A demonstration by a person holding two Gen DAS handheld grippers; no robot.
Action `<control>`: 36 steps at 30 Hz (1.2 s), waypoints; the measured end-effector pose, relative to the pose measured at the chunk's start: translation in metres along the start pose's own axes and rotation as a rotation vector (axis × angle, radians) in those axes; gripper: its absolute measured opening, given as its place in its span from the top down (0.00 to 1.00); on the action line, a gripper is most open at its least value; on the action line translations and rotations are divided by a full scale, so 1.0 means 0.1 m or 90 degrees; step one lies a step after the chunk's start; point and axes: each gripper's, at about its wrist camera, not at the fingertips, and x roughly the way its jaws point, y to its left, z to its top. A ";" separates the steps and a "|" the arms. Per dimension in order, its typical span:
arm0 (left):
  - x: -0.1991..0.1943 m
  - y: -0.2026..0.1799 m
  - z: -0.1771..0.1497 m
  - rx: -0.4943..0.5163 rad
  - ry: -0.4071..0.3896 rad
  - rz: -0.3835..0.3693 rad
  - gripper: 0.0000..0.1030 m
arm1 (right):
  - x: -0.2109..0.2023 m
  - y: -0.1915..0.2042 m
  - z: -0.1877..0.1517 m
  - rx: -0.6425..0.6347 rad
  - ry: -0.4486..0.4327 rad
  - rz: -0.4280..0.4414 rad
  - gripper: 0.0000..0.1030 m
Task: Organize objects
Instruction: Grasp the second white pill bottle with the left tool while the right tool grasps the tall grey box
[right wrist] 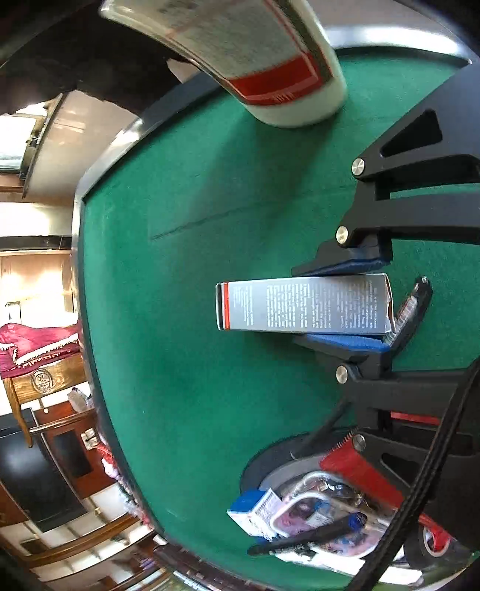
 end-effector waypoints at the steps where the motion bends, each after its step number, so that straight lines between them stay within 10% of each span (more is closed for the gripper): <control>1: 0.00 -0.04 0.00 0.013 -0.002 -0.006 0.50 | -0.05 -0.01 -0.02 0.007 -0.005 0.009 0.76; 11: 0.35 -0.59 0.03 0.197 0.043 0.018 0.51 | -1.43 0.39 -0.88 -0.053 -0.126 0.211 0.76; 17: 0.58 -0.72 0.09 0.246 0.093 0.046 0.61 | -1.43 0.46 -1.31 -0.070 -0.100 0.304 0.76; 26: 0.75 -0.83 0.11 0.239 0.141 0.051 0.71 | -1.26 0.46 -1.34 -0.039 -0.070 0.346 0.76; 36: 0.44 -0.83 -0.20 0.118 0.066 -0.003 0.71 | -1.32 0.48 -1.44 -0.068 -0.080 0.331 0.76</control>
